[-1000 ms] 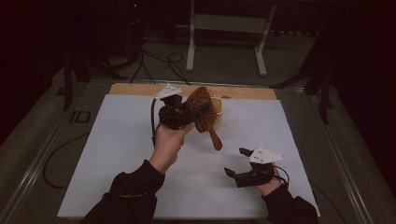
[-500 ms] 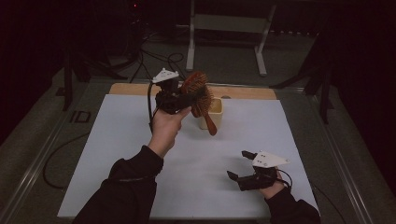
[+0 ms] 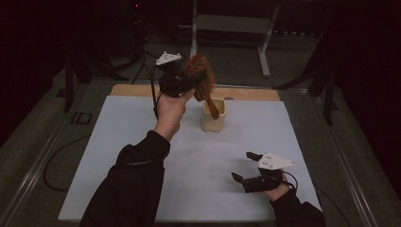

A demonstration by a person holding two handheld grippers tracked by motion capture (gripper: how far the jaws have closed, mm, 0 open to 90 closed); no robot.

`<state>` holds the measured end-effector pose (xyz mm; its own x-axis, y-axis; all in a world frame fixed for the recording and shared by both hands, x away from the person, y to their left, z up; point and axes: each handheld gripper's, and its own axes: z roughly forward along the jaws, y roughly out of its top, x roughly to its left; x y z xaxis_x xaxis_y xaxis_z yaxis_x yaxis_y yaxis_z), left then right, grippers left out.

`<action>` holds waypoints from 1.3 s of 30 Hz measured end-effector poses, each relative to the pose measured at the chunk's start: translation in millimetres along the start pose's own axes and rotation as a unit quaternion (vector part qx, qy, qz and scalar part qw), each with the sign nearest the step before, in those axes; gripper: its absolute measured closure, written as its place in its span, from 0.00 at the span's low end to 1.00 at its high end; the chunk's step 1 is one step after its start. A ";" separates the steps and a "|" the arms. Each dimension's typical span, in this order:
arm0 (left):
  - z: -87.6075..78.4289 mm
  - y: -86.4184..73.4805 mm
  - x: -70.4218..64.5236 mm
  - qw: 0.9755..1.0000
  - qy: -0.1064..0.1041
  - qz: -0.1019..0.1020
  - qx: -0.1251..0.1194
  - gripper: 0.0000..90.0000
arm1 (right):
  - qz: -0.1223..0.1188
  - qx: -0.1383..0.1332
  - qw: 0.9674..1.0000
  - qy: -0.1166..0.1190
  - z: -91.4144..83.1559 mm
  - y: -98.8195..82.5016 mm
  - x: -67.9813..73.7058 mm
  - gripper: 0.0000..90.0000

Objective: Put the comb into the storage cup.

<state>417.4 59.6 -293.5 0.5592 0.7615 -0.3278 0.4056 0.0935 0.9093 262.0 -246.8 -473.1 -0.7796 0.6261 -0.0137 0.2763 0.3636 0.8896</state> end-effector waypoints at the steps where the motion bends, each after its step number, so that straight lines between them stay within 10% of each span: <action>1: 1.7 1.4 1.1 1.000 0.001 -0.002 0.000 0.64 | -0.001 0.000 1.000 0.000 0.1 -0.1 0.0 0.10; 13: 29.0 7.5 16.0 1.000 0.018 -0.016 -0.012 0.64 | -0.002 -0.004 1.000 0.000 -1.9 0.9 -0.2 0.10; 39: 77.3 -33.1 31.6 0.998 0.039 -0.027 0.030 0.64 | -0.007 -0.007 1.000 -0.001 -1.9 0.5 0.5 0.10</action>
<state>477.5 31.0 -353.7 0.4780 0.8046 -0.3523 0.4774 0.0987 0.8731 260.7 -247.6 -471.8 -0.7828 0.6216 -0.0274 0.2565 0.3625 0.8960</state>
